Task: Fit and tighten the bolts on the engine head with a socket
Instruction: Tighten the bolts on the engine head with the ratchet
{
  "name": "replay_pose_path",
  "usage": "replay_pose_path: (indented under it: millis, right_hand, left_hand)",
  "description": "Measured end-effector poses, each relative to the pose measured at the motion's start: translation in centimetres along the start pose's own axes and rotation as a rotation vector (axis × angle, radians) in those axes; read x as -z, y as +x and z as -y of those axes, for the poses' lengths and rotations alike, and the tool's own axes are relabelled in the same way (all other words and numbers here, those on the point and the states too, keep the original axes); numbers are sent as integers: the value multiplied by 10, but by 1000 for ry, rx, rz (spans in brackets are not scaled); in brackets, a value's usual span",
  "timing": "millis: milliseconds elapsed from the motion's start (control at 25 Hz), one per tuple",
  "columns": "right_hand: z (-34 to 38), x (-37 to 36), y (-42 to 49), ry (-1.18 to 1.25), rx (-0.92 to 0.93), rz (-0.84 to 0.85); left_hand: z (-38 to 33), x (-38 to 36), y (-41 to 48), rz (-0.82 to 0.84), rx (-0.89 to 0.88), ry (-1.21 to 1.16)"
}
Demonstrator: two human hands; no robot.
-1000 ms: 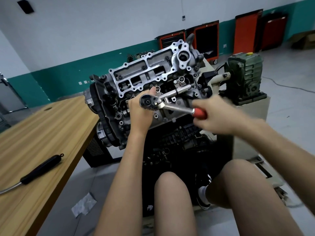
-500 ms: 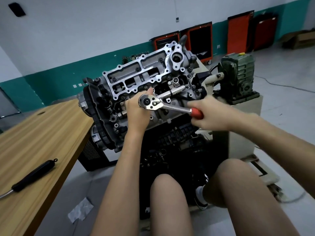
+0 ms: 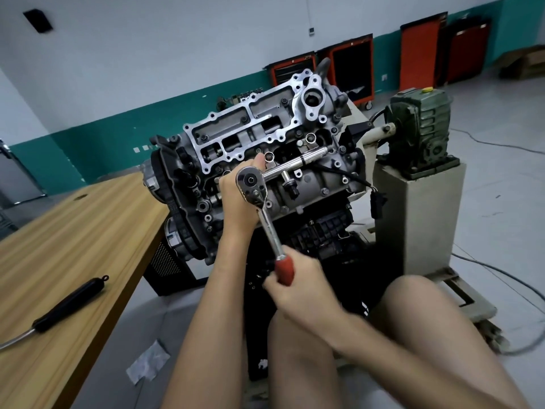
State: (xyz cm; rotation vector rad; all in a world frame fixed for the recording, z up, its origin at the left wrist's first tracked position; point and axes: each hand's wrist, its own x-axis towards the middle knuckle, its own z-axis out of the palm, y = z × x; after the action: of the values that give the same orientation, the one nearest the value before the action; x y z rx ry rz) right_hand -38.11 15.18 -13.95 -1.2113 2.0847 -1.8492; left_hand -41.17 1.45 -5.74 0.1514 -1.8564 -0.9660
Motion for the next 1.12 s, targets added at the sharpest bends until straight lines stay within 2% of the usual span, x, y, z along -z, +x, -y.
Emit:
replay_pose_path:
  millis: [160,280,360,440,560,640,720,840,960,1040,1120]
  right_hand:
    - [15,117,60,-576,170,276]
    - [39,154,99,-855,264,263]
    - [31,138,88,-791,233,222]
    - [11,94,49,-508,185,123]
    - [-1,12,6,-32,-5,-40]
    - [3,-25,-4,143,-77,-36]
    - [3,-6,1,68,-42,16]
    - [6,85,39,-372,133,201]
    - [26,145,79,-740,288,204]
    - [20,133,72,-715,275,165]
    - [7,85,38,-421,196,104]
  left_hand:
    - [-2,-2,3,46,-46,48]
    - [1,-2,7,79,-52,51]
    - [4,1,5,37,-28,17]
    - [1,0,2,-4,-22,8]
    - [-4,-7,1,-34,-29,39]
    - [-3,-5,2,-35,-10,19]
    - [-1,-2,2,-12,-8,38]
    - [-2,-4,1,3,-26,77]
    - [-2,-6,2,28,-33,73]
    - [-2,-1,2,26,-12,24]
    - [-2,1,0,26,-19,29]
